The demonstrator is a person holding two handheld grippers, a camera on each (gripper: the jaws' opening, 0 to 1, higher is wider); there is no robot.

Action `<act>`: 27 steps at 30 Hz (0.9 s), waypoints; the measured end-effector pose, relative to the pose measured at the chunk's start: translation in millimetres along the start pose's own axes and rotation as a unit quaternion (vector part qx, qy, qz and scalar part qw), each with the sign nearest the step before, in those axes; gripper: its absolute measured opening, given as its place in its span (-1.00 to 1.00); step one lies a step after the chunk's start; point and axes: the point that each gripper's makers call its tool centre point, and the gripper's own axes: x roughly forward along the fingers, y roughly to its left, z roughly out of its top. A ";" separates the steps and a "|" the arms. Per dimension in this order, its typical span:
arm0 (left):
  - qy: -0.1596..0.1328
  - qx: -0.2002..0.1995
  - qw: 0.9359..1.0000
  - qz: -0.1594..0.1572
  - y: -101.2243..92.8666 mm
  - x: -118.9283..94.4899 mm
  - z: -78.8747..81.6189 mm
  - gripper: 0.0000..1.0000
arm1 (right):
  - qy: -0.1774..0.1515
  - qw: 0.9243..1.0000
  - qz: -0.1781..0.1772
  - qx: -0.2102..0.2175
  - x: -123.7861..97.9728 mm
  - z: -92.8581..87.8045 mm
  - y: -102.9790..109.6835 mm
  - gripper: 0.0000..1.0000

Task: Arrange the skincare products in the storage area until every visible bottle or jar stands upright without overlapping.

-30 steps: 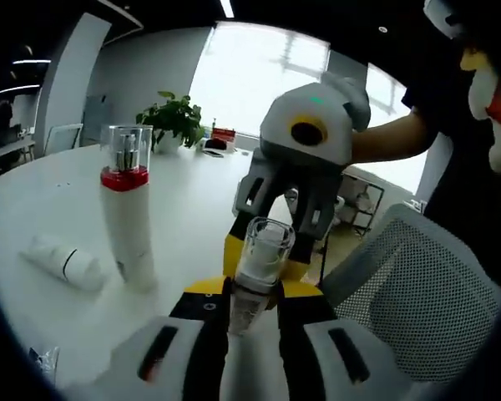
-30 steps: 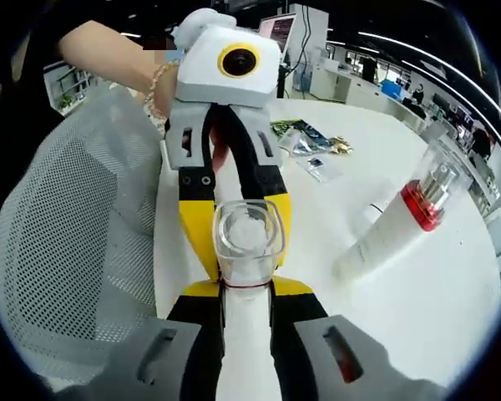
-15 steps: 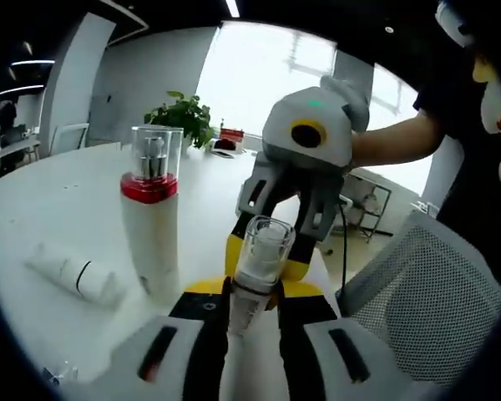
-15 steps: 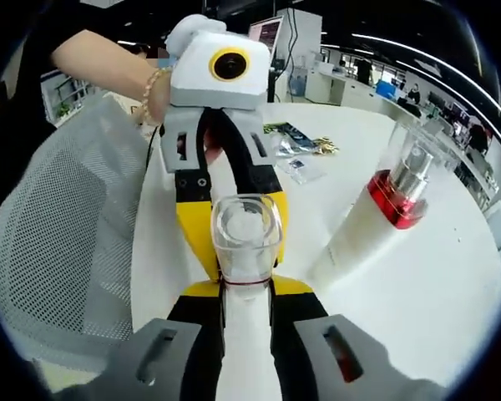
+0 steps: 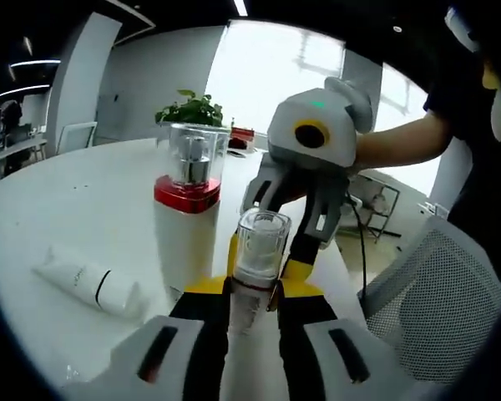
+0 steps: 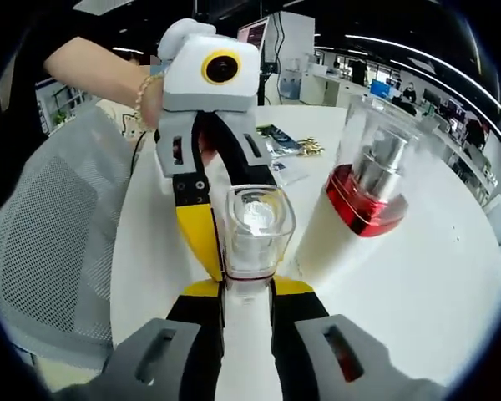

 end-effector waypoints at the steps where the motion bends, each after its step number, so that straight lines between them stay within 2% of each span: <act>1: 0.000 0.000 1.000 0.000 4.0 0.0 -2.1 -0.69 | 0.000 1.000 0.000 0.000 0.0 0.0 -0.7 -0.60; 14: 0.003 0.008 1.000 0.010 16.5 -1.1 -7.3 -0.69 | -0.003 1.000 0.005 -0.021 4.9 -0.1 -4.9 -0.61; 22: 0.011 0.016 1.000 0.014 17.0 1.3 -10.5 -0.68 | 0.000 1.000 -0.001 -0.030 6.3 -2.6 -5.4 -0.60; 27: 0.019 0.013 1.000 0.019 16.5 0.5 -13.4 -0.67 | -0.005 1.000 -0.006 -0.021 5.8 -2.7 -6.0 -0.57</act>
